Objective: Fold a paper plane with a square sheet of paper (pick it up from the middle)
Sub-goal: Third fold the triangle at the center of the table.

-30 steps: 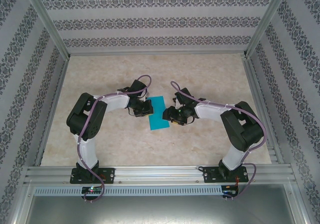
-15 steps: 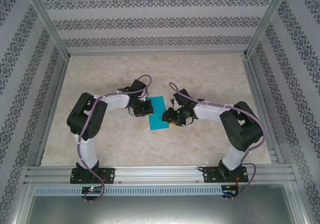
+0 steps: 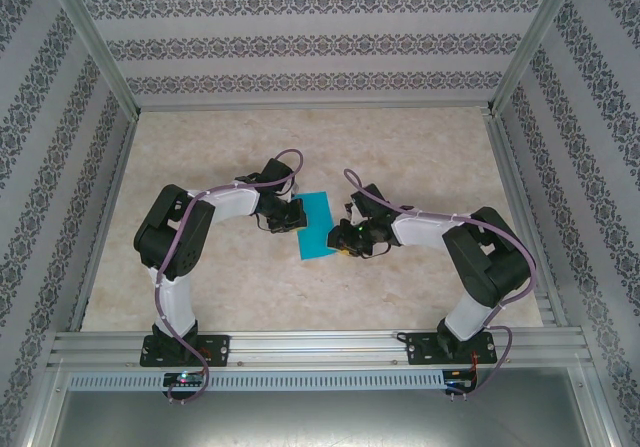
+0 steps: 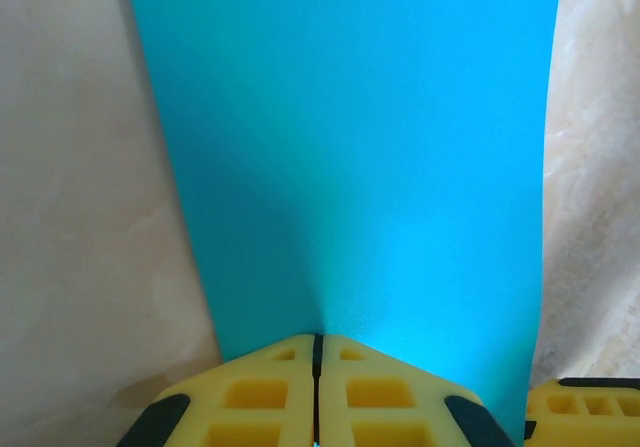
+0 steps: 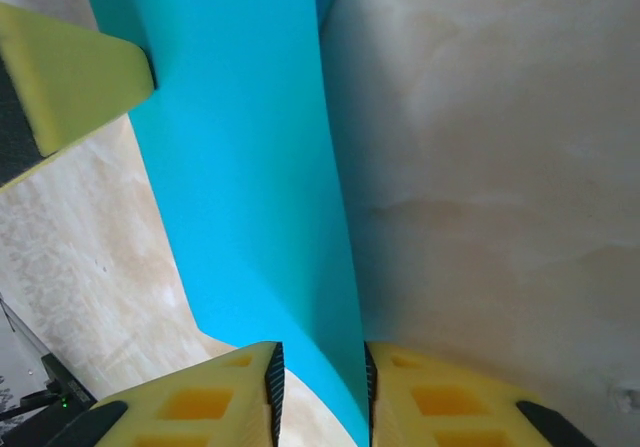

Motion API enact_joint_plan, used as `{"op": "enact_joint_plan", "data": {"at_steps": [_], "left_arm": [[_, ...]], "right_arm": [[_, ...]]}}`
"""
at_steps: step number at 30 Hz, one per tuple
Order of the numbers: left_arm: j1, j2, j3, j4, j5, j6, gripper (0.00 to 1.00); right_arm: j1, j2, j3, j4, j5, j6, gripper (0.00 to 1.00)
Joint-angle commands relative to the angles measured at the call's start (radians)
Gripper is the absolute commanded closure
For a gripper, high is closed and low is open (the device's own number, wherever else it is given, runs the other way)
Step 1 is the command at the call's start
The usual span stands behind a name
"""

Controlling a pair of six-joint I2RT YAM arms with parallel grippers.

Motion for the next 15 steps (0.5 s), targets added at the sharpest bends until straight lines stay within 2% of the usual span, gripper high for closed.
{"op": "enact_joint_plan", "data": {"at_steps": [1,9,15], "left_arm": [[-0.011,0.093,-0.034,-0.089,-0.092,0.01,0.91],[-0.01,0.089,-0.036,-0.093,-0.095,0.013,0.91],[-0.01,0.087,-0.036,-0.092,-0.097,0.015,0.92]], "right_arm": [[0.001,-0.036,-0.017,0.034,-0.007,0.042,0.73],[0.01,-0.072,-0.042,0.026,0.02,0.074,0.78],[0.014,-0.081,-0.033,0.012,0.027,0.087,0.86]]}}
